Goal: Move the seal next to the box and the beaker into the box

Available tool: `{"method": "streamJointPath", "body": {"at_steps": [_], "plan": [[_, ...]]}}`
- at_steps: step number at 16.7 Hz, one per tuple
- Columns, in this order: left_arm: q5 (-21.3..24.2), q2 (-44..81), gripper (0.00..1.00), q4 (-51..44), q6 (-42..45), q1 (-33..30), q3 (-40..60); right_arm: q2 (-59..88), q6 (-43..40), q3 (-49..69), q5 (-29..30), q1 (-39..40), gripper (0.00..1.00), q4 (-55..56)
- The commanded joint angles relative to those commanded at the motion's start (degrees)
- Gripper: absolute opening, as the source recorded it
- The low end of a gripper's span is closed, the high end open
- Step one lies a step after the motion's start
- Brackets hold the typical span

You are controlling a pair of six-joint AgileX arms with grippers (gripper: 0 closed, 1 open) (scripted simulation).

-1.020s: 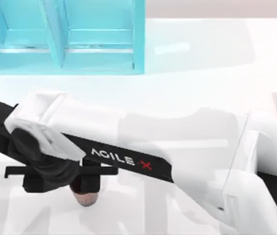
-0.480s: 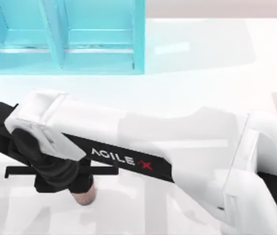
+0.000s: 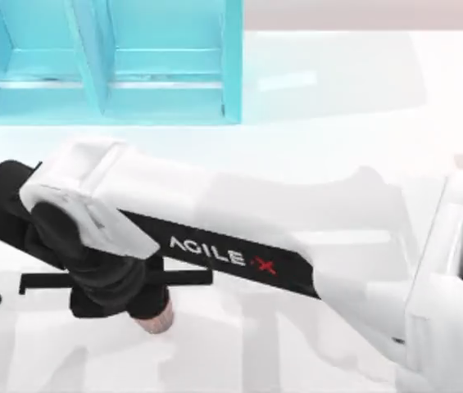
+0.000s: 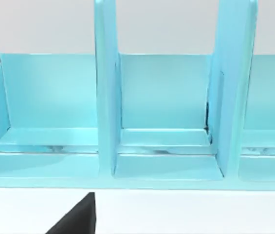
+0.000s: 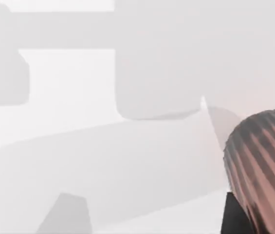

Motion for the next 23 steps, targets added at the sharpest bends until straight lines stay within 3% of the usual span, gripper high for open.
{"method": "streamJointPath", "body": {"at_steps": [8, 16, 19, 23], "plan": [[0.0, 0.0, 1.00, 0.0, 0.0, 0.0, 0.0, -21.0, -4.3, -16.6, -0.7, -4.7, 0.00, -2.5], [0.0, 0.0, 1.00, 0.0, 0.0, 0.0, 0.0, -22.1, -6.3, -18.2, -0.9, -6.6, 0.00, -3.0], [0.0, 0.0, 1.00, 0.0, 0.0, 0.0, 0.0, -23.8, -13.5, -21.4, -1.7, -13.7, 0.00, -3.9], [0.0, 0.0, 1.00, 0.0, 0.0, 0.0, 0.0, -28.8, -29.4, -28.2, -3.8, -29.3, 0.00, -4.6]]}}
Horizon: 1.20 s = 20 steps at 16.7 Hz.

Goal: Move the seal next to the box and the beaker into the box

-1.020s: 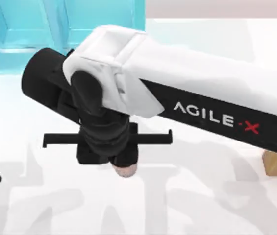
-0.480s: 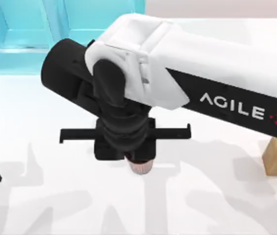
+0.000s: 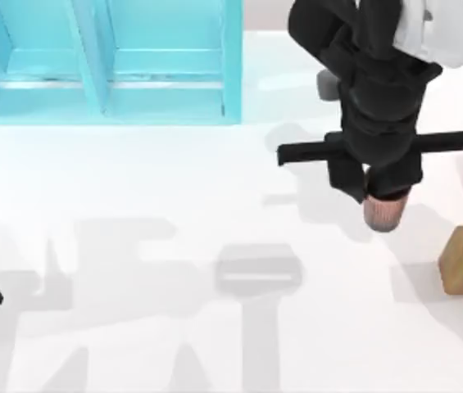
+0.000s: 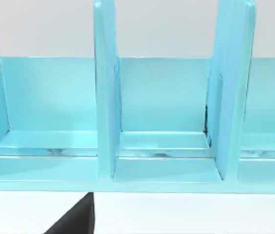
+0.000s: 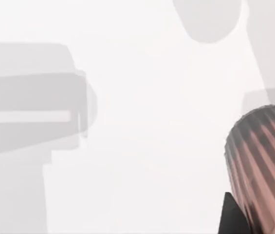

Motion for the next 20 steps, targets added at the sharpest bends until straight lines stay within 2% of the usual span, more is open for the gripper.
{"method": "streamJointPath", "body": {"at_steps": [8, 11, 15, 20], "plan": [[0.0, 0.0, 1.00, 0.0, 0.0, 0.0, 0.0, -16.4, -43.3, -18.2, -6.7, -43.6, 0.00, 1.1], [0.0, 0.0, 1.00, 0.0, 0.0, 0.0, 0.0, -21.8, -55.9, -25.0, -8.4, -56.3, 0.00, 1.6], [0.0, 0.0, 1.00, 0.0, 0.0, 0.0, 0.0, -26.4, -64.5, -30.6, -9.6, -65.0, 0.00, 2.2], [0.0, 0.0, 1.00, 0.0, 0.0, 0.0, 0.0, -26.6, -65.1, -31.0, -9.6, -65.5, 0.00, 2.2]]}}
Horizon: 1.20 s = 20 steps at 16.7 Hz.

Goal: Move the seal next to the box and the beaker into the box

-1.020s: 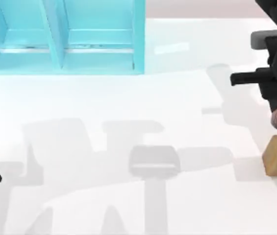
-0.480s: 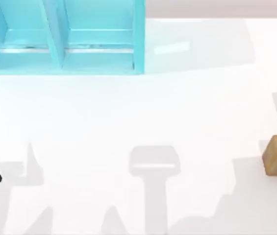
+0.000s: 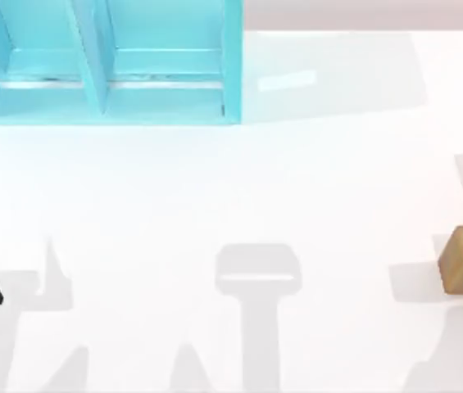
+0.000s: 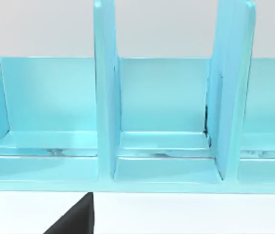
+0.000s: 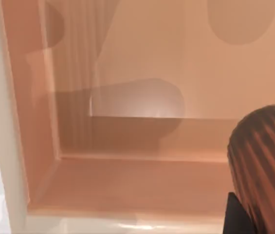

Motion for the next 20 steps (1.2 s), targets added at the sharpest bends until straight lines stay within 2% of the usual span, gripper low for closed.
{"method": "streamJointPath", "body": {"at_steps": [3, 8, 11, 14, 20], "plan": [[0.0, 0.0, 1.00, 0.0, 0.0, 0.0, 0.0, 0.5, -0.6, 2.0, -1.8, 0.2, 0.00, 2.2], [0.0, 0.0, 1.00, 0.0, 0.0, 0.0, 0.0, 1.2, -2.1, 2.3, -6.3, -1.2, 0.00, 14.2], [0.0, 0.0, 1.00, 0.0, 0.0, 0.0, 0.0, 2.3, -2.2, -4.0, -4.5, -2.1, 0.00, 18.1], [0.0, 0.0, 1.00, 0.0, 0.0, 0.0, 0.0, 2.7, -1.2, -10.4, -1.2, -1.4, 0.00, 16.7], [0.0, 0.0, 1.00, 0.0, 0.0, 0.0, 0.0, 3.3, -0.6, -11.9, -0.1, -0.8, 0.00, 15.3]]}}
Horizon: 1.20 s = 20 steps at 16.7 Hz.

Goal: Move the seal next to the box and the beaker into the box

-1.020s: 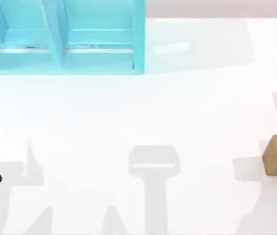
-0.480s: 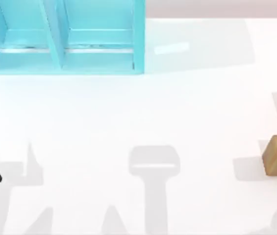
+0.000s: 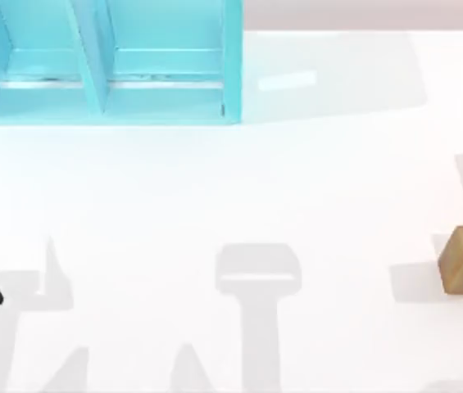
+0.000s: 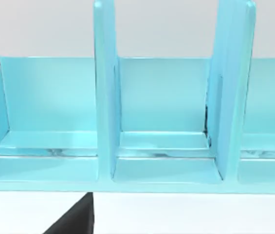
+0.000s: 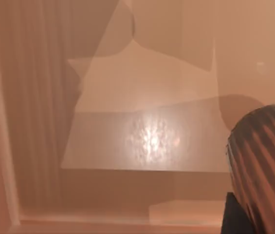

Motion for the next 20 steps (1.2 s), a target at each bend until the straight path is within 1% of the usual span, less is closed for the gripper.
{"method": "streamJointPath", "body": {"at_steps": [13, 14, 20], "plan": [[0.0, 0.0, 1.00, 0.0, 0.0, 0.0, 0.0, 0.0, 0.0, 0.0, 0.0, 0.0, 0.98, 0.0], [0.0, 0.0, 1.00, 0.0, 0.0, 0.0, 0.0, 0.0, 0.0, 0.0, 0.0, 0.0, 1.00, 0.0], [0.0, 0.0, 1.00, 0.0, 0.0, 0.0, 0.0, 0.0, 0.0, 0.0, 0.0, 0.0, 1.00, 0.0]]}}
